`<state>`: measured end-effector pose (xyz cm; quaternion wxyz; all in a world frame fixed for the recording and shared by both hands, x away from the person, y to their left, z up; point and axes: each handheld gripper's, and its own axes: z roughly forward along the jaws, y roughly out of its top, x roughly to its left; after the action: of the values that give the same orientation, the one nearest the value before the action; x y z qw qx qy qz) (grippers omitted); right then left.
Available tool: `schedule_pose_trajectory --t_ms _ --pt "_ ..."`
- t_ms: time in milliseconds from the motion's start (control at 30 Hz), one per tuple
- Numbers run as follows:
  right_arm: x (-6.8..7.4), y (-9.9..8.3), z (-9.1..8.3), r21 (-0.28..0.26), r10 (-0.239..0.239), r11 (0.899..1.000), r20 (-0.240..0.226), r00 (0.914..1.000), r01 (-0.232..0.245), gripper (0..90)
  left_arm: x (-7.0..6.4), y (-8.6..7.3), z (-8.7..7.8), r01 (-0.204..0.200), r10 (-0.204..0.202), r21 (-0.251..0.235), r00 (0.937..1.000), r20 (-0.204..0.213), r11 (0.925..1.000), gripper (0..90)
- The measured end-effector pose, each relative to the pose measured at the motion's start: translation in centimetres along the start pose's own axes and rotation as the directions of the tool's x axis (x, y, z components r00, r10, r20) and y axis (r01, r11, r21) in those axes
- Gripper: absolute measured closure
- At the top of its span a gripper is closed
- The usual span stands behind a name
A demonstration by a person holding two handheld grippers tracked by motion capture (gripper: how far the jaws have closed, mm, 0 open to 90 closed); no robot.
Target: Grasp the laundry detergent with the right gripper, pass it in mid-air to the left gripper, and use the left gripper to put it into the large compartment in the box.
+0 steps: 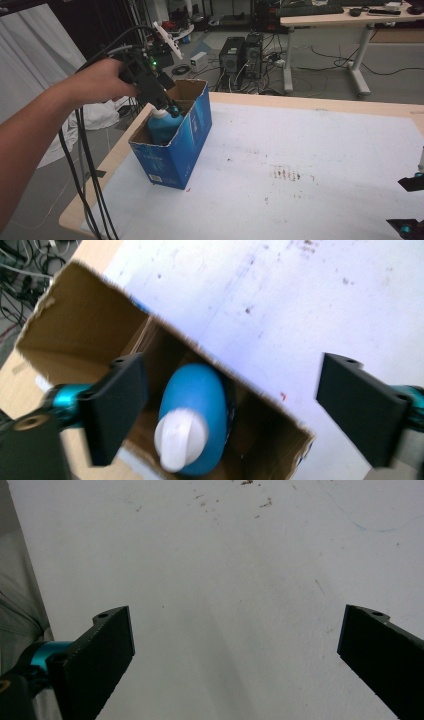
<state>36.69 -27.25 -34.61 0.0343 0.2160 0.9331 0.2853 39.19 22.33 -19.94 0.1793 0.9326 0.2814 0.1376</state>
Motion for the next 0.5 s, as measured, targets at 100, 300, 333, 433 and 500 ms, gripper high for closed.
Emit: schedule_pose_trajectory --t_ms 100,300,333,433,500 --pt "0.1 0.0 -0.3 -0.007 -0.001 1.000 0.004 1.0000 0.001 0.8 -0.7 0.8 0.2 -0.013 0.013 0.000 0.9999 -0.002 0.9999 1.7" --pt "0.3 0.3 -0.6 -0.016 -0.004 1.000 0.007 1.0000 0.004 0.8 -1.8 2.3 0.8 -0.057 0.057 0.012 0.9984 -0.003 0.9983 1.6" --pt "0.3 0.3 -0.6 -0.016 -0.004 1.000 0.008 1.0000 0.004 0.8 -2.0 2.5 1.0 -0.063 0.063 0.017 0.9980 -0.004 0.9979 1.6" --pt "0.5 0.5 -0.7 -0.020 -0.010 1.000 0.006 0.9999 0.011 0.8 -2.8 3.3 1.5 -0.115 0.115 0.043 0.9933 -0.005 0.9925 1.6" --pt "0.5 0.6 -0.7 -0.024 -0.011 1.000 0.009 0.9999 0.011 0.8 -3.4 4.0 1.9 -0.130 0.132 0.066 0.9906 -0.036 0.9893 1.6"
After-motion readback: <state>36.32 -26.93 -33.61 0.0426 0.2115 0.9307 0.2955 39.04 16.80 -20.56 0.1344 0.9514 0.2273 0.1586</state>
